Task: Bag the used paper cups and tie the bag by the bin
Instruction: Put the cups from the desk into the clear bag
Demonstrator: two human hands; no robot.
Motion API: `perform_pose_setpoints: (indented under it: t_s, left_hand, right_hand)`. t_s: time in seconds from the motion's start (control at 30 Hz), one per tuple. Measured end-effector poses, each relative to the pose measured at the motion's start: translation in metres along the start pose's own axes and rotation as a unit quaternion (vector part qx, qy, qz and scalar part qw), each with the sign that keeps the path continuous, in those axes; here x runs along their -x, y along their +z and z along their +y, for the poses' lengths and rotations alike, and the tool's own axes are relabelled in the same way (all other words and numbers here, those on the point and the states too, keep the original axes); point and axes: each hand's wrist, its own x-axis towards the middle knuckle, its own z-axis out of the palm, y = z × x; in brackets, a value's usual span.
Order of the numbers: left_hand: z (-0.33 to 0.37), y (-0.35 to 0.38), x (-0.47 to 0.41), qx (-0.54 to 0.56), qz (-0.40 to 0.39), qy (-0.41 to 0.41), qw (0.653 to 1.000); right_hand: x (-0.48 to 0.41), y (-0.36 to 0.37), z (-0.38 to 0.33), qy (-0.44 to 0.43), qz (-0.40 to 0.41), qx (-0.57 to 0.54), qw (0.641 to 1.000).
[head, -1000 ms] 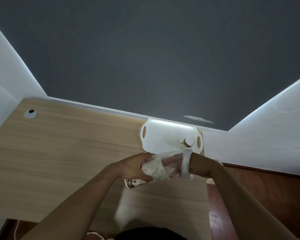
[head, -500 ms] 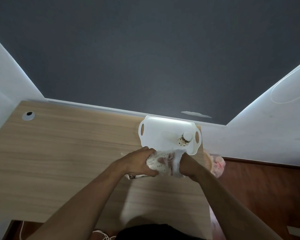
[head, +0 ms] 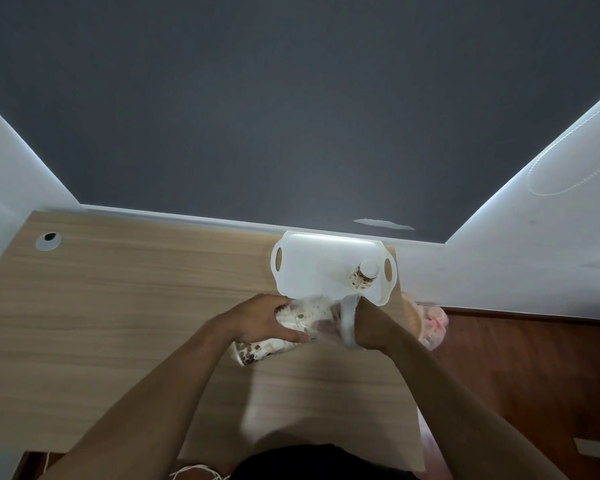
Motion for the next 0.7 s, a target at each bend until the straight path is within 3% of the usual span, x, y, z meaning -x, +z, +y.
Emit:
perform_pose_setpoints:
  t_s: [0.13,0.4,0.53,0.7]
  left_hand:
    - [-0.018,-0.018,0.012,0.032,-0.01,-0.023,0.999]
    - [-0.027,-0.024,0.006,0.026,0.032,-0.042,0.998]
    - [-0.031,-0.027,0.003,0.0,0.064,-0.068,0.996]
    - [-0.056,-0.024,0.011,0.0,0.086,-0.153,0.985]
  right_hand:
    - [0.006,-0.017,0.013,-0.066,0.044,-0.055,0.995]
    - [0.001,-0.034,0.027,-0.001,0.039,-0.214,0.976]
    - [-0.004,-0.036,0.042,0.03,0.026,-0.338,0.94]
    - [0.005,-0.053,0.065,0.042,0.088,-0.423,0.901]
